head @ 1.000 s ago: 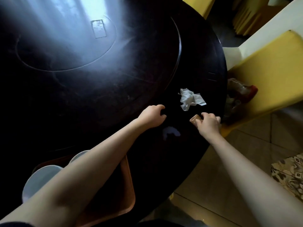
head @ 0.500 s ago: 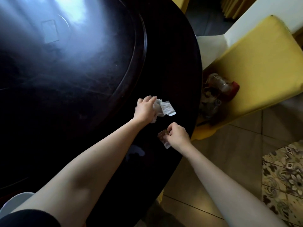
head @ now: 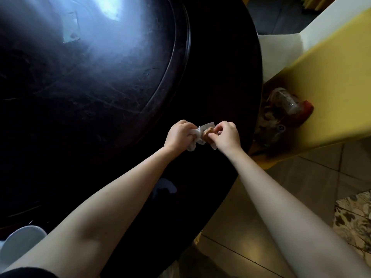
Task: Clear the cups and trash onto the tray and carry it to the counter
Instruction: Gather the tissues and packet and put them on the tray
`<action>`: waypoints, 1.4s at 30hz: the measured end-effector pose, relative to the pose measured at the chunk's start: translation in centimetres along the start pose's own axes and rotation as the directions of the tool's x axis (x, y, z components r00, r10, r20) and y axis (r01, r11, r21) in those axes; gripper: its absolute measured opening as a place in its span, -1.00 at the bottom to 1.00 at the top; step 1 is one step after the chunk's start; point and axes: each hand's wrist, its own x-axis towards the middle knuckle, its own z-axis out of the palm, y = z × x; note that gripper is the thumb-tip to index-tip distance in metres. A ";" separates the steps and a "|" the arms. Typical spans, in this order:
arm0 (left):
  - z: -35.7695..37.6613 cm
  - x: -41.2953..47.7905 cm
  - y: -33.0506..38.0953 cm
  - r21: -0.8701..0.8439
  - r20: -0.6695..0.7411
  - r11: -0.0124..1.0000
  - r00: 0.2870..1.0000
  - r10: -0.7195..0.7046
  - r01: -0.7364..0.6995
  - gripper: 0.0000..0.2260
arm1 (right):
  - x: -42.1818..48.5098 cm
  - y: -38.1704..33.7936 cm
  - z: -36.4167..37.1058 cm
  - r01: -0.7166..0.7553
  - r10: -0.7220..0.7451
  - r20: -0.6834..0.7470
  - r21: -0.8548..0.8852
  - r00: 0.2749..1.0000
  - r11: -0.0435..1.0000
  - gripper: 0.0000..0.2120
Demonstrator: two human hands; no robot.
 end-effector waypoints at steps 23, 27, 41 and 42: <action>-7.3 -10.0 -2.4 -0.261 -0.042 0.960 0.993 -0.112 0.097 -0.83 | -8.4 -5.5 3.0 0.004 -0.087 0.197 0.386 0.977 0.922 -0.81; -10.2 -13.3 -4.1 -0.306 -0.043 0.944 0.989 -0.144 0.125 -0.82 | -11.8 -7.8 4.8 0.037 -0.123 0.196 0.390 0.973 0.920 -0.87; -18.6 -26.1 -11.8 -0.357 -0.133 0.925 0.974 -0.186 0.128 -0.81 | -23.8 -13.9 13.9 0.137 -0.248 0.250 0.392 0.936 0.910 -0.82; -19.0 -26.9 -12.4 -0.351 -0.143 0.927 0.970 -0.197 0.136 -0.82 | -24.5 -14.3 14.5 0.156 -0.264 0.250 0.382 0.932 0.911 -0.82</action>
